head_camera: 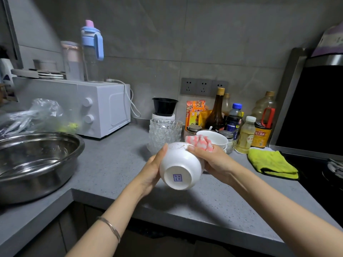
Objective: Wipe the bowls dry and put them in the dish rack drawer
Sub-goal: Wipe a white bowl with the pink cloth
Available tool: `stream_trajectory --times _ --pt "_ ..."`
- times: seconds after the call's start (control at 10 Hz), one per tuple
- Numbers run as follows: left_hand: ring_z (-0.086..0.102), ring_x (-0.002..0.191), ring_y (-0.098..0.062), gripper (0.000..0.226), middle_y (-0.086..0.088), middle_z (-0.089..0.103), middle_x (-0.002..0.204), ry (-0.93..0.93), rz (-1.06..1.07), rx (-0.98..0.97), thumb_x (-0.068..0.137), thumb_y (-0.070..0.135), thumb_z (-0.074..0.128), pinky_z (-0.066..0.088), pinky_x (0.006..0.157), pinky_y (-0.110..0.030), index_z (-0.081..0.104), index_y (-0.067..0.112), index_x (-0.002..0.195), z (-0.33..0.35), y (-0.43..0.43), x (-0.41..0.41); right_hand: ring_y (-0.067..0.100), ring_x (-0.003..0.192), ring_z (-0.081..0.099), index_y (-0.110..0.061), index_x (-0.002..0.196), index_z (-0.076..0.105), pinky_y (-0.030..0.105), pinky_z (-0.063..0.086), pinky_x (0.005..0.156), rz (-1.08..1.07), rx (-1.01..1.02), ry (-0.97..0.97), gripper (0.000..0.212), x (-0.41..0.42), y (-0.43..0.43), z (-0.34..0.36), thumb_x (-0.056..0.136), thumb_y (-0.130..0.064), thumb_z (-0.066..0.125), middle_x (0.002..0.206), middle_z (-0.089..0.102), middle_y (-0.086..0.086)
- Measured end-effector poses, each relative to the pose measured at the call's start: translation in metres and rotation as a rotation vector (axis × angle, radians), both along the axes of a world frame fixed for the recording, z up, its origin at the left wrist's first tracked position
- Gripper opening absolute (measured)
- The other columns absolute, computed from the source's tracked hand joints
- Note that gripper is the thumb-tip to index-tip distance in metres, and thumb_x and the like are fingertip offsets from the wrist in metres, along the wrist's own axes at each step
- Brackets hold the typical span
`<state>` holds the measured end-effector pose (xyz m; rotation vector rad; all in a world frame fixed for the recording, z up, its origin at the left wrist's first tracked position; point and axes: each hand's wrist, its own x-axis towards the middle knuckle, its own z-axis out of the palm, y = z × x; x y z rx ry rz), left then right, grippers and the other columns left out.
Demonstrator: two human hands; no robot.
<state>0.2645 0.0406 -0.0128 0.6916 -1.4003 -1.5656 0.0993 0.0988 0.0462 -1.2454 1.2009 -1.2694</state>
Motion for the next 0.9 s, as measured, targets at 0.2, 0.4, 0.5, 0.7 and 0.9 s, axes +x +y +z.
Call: stream_trajectory --times 0.2,0.4,0.5,0.7,0.9 --pt "0.068 0.082 -0.021 0.061 -0.01 0.072 0.097 0.216 0.195 0.275 0.066 0.055 0.066 0.052 0.078 -0.034 0.069 0.014 0.11 -0.001 -0.003 -0.013 -0.008 0.087 0.064 -0.032 0.097 0.065 0.01 0.048 0.074 -0.217 -0.438 0.209 0.011 0.007 0.005 0.007 0.089 -0.025 0.061 0.095 0.069 -0.016" --pt "0.068 0.099 -0.031 0.074 -0.013 0.071 0.106 0.194 0.243 0.444 0.057 0.064 0.072 0.052 0.092 -0.046 0.068 0.016 0.113 -0.005 -0.013 -0.02 0.005 0.145 0.01 -0.033 0.143 0.039 0.017 0.007 0.116 -0.071 -0.768 1.004 0.046 0.012 0.002 -0.037 0.097 -0.042 0.037 0.155 0.025 -0.013" --pt "0.067 0.098 -0.034 0.089 -0.016 0.07 0.108 0.229 0.284 0.535 0.038 0.064 0.069 0.054 0.086 -0.047 0.068 0.014 0.112 -0.002 -0.014 -0.019 0.016 0.145 0.016 -0.017 0.143 0.041 0.025 0.011 0.118 -0.165 -0.922 1.106 0.045 0.011 0.003 -0.048 0.1 -0.029 0.036 0.154 0.03 0.002" --pt "0.067 0.095 -0.025 0.072 -0.01 0.069 0.104 0.279 0.238 0.567 0.058 0.06 0.071 0.052 0.089 -0.039 0.065 0.011 0.11 -0.004 -0.009 -0.023 0.021 0.139 0.031 -0.004 0.135 0.05 0.034 0.021 0.116 -0.181 -1.052 1.244 0.041 0.021 -0.001 -0.064 0.095 -0.015 0.044 0.144 0.044 0.011" --pt "0.064 0.104 -0.022 0.079 -0.005 0.064 0.117 0.304 0.278 0.4 0.056 0.067 0.063 0.05 0.095 -0.04 0.059 0.017 0.117 0.001 -0.017 -0.021 0.017 0.14 0.029 -0.006 0.137 0.049 0.025 0.017 0.117 -0.284 -0.958 1.283 0.044 0.007 0.004 -0.052 0.1 -0.024 0.034 0.146 0.042 0.009"
